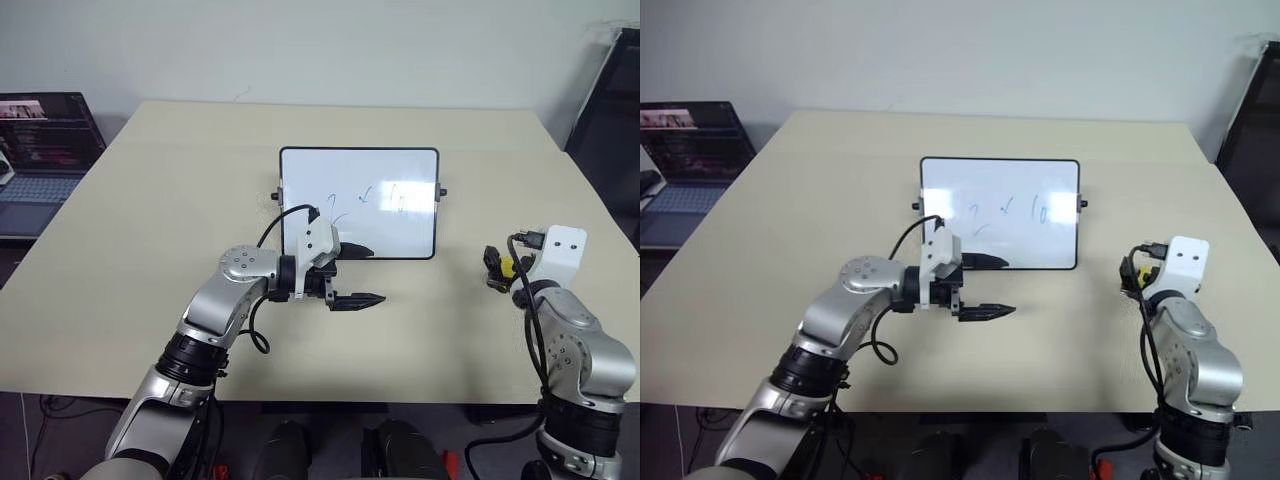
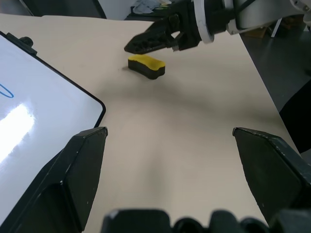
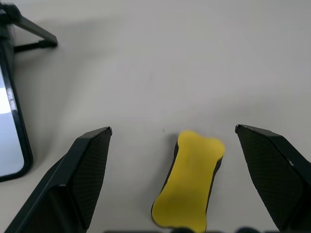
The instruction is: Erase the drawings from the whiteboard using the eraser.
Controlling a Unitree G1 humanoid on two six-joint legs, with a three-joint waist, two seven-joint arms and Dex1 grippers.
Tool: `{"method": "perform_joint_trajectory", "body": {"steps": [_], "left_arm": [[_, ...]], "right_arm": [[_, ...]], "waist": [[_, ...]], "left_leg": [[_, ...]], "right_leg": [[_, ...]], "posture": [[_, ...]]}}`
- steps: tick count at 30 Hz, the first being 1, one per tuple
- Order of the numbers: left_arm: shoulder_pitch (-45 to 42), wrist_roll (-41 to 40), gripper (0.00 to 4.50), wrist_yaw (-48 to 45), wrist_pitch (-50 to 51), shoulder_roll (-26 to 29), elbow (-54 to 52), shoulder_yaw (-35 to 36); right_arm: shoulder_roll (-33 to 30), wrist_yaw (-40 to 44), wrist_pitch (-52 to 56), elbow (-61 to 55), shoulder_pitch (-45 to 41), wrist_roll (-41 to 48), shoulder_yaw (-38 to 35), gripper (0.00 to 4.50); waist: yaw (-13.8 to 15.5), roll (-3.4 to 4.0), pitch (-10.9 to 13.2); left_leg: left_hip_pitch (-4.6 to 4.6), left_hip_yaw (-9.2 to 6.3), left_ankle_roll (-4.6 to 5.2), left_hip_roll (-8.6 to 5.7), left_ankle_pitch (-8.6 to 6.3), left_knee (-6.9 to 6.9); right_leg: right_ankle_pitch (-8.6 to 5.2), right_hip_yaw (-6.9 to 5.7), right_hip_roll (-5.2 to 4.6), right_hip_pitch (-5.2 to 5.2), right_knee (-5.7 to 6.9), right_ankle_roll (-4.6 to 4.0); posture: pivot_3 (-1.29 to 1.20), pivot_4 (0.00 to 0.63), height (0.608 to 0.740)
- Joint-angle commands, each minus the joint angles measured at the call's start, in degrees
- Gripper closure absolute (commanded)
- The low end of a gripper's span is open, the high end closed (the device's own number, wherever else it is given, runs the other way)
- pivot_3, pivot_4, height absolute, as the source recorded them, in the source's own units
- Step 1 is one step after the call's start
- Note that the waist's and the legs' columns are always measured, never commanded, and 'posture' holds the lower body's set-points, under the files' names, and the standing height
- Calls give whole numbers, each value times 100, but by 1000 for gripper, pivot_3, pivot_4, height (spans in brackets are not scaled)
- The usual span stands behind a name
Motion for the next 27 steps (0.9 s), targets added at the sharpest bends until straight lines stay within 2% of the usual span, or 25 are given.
{"method": "perform_joint_trajectory", "body": {"steps": [1, 16, 19, 25, 27], "left_arm": [[-146, -71, 0, -66, -147, -16, -57, 111], [-318, -10, 0, -273, -361, -51, 63, 44], [-338, -3, 0, -267, -370, -70, 74, 41], [-337, 18, 0, -270, -378, -82, 82, 44], [-335, 25, 0, -265, -381, -82, 88, 47]], "right_arm": [[-32, -239, -86, 130, -227, -203, -92, 26], [24, -370, -229, 998, -575, -394, -189, 26], [21, -347, -250, 1059, -588, -384, -217, 611], [13, -296, -255, 1095, -539, -362, -213, 2741], [16, -288, -256, 1088, -527, -359, -215, 3306]], "waist": [[0, 1, 1], [-2, 2, 1], [-8, 2, 1], [-8, 3, 2], [-8, 3, 2]], "left_leg": [[0, 1, 0, 0, 0, 0], [-1, 2, 0, 0, 0, -2], [0, 3, 0, 0, 0, -2], [-1, 3, 0, 1, 0, -2], [-1, 3, 0, 1, 0, -2]], "right_leg": [[0, 0, 0, -1, 0, 0], [0, 0, 1, -2, 0, -1], [0, -1, 1, -2, 0, -1], [0, 0, 1, -3, 0, -1], [0, 0, 1, -3, 0, -1]], "posture": [[0, 150, 740], [0, 150, 740], [0, 150, 740], [0, 150, 740], [0, 150, 740]]}}
